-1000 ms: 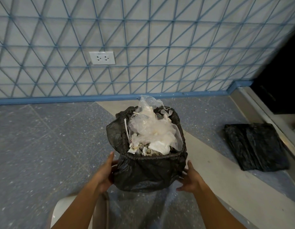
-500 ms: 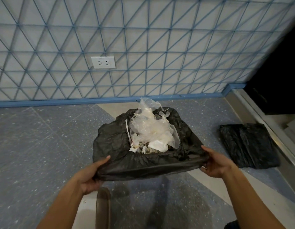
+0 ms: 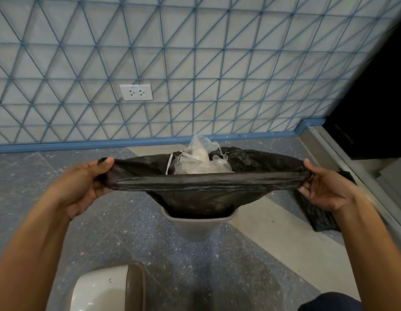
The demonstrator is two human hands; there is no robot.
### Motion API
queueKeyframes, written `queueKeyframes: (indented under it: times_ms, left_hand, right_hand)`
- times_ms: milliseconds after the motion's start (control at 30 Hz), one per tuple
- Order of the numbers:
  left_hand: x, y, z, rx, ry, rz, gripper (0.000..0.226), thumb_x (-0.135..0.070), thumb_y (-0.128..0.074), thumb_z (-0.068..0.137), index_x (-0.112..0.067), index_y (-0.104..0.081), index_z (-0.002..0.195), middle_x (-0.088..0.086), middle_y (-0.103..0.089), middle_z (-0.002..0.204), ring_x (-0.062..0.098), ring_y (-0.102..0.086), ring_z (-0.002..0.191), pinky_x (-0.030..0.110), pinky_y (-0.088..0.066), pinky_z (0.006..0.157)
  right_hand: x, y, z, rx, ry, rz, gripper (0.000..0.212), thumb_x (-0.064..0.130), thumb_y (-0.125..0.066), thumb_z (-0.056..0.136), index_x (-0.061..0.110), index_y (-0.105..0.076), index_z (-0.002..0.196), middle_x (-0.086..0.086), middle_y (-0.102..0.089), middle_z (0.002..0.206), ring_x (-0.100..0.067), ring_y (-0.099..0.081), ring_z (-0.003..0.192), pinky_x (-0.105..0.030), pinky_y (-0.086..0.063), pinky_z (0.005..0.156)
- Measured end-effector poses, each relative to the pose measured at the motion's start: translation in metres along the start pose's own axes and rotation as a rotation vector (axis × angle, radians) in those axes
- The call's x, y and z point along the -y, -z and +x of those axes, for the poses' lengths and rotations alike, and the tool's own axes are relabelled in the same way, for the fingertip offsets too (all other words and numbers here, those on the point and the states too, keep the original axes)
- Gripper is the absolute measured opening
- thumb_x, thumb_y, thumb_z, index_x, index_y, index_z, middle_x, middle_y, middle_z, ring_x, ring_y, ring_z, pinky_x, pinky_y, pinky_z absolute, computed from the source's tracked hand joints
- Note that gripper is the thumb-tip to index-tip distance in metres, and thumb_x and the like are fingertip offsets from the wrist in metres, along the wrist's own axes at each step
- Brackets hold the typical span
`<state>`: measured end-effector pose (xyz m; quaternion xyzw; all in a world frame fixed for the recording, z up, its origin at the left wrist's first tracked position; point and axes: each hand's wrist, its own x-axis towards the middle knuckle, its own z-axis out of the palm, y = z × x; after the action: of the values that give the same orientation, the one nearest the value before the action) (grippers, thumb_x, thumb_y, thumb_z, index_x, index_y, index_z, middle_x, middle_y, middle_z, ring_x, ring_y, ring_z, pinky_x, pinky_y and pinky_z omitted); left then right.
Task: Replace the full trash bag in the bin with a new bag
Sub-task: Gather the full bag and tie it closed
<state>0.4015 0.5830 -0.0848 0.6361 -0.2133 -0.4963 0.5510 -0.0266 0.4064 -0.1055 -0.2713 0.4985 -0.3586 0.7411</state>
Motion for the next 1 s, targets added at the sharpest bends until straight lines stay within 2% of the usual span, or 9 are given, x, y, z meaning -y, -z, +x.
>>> queueKeyframes:
  times_ms: [200,267,333,433,600,733,833,933,1000]
  left_hand:
    - [0.014,-0.006,0.014,-0.208,0.116,-0.299,0.018,-0.007,-0.043,0.096,-0.007,-0.055,0.082,0.004,-0.07,0.058,0.005,-0.066,0.048,0.016,-0.056,0.055]
    - [0.024,-0.014,0.025,-0.268,0.151,-0.506,0.018,-0.003,-0.039,0.097,0.001,-0.054,0.089,0.009,-0.07,0.064,0.006,-0.07,0.058,0.019,-0.052,0.079]
    - [0.035,-0.02,0.036,-0.301,0.206,-0.61,0.028,-0.001,-0.031,0.099,0.009,-0.049,0.118,0.018,-0.07,0.094,0.012,-0.068,0.099,0.017,-0.042,0.094]
    - [0.053,-0.016,0.045,-0.31,0.294,-0.592,0.041,-0.004,-0.021,0.101,0.006,-0.029,0.14,0.016,-0.045,0.142,0.024,-0.046,0.13,0.029,-0.036,0.107]
    - [0.073,0.012,0.048,-0.39,0.233,-0.361,0.046,-0.017,-0.036,0.1,-0.007,-0.027,0.144,0.01,-0.027,0.153,0.027,-0.036,0.136,0.038,-0.03,0.111]
    - [0.067,0.01,0.066,-0.441,0.163,0.022,0.046,-0.033,-0.043,0.096,-0.014,-0.041,0.138,0.007,-0.039,0.147,0.028,-0.041,0.131,0.041,-0.032,0.107]
    - [0.06,-0.013,0.09,-0.359,0.236,0.176,0.062,-0.055,-0.05,0.086,-0.009,-0.052,0.127,0.015,-0.061,0.124,0.032,-0.057,0.11,0.043,-0.046,0.093]
    - [0.066,-0.032,0.106,-0.17,0.442,0.077,0.07,-0.07,-0.046,0.08,-0.002,-0.065,0.086,0.018,-0.073,0.07,0.03,-0.069,0.069,0.037,-0.049,0.062]
    - [0.077,-0.034,0.114,-0.153,0.517,0.088,0.074,-0.072,-0.043,0.08,-0.002,-0.065,0.075,0.018,-0.071,0.062,0.031,-0.069,0.055,0.037,-0.047,0.057]
  right_hand:
    - [-0.009,-0.005,0.021,-0.158,-0.049,0.253,0.024,0.013,-0.045,0.097,0.004,-0.061,0.082,-0.007,-0.071,0.059,-0.015,-0.071,0.055,-0.023,-0.058,0.056]
    - [-0.017,-0.008,0.035,-0.233,-0.065,0.321,0.02,0.008,-0.04,0.099,0.001,-0.059,0.094,-0.01,-0.072,0.067,-0.014,-0.072,0.079,-0.017,-0.05,0.088]
    - [-0.03,-0.006,0.049,-0.29,-0.083,0.332,0.025,0.004,-0.036,0.1,-0.003,-0.056,0.113,-0.011,-0.067,0.111,-0.016,-0.055,0.12,-0.018,-0.032,0.107]
    - [-0.046,0.003,0.056,-0.325,-0.132,0.293,0.031,0.005,-0.034,0.101,-0.003,-0.046,0.128,-0.015,-0.042,0.146,-0.028,-0.04,0.135,-0.033,-0.03,0.112]
    - [-0.046,0.025,0.044,-0.431,-0.121,-0.268,0.032,0.021,-0.05,0.096,0.013,-0.051,0.127,-0.016,-0.047,0.14,-0.036,-0.045,0.127,-0.049,-0.04,0.094]
    - [-0.021,0.023,0.057,-0.571,0.244,-0.567,0.035,0.011,-0.054,0.091,0.006,-0.052,0.126,-0.023,-0.057,0.109,-0.028,-0.054,0.082,-0.032,-0.041,0.064]
    - [-0.005,-0.004,0.086,-0.43,0.324,-0.792,0.028,0.014,-0.055,0.092,0.011,-0.059,0.12,-0.013,-0.06,0.118,-0.026,-0.056,0.098,-0.032,-0.04,0.078]
    - [-0.014,-0.028,0.115,-0.228,0.042,-0.957,0.044,0.039,-0.046,0.097,0.013,-0.051,0.132,-0.012,-0.053,0.135,-0.032,-0.047,0.123,-0.04,-0.037,0.098]
    - [-0.028,-0.032,0.126,-0.135,-0.255,-0.967,0.062,0.056,-0.034,0.095,0.013,-0.045,0.138,-0.015,-0.041,0.146,-0.036,-0.036,0.134,-0.047,-0.032,0.109]
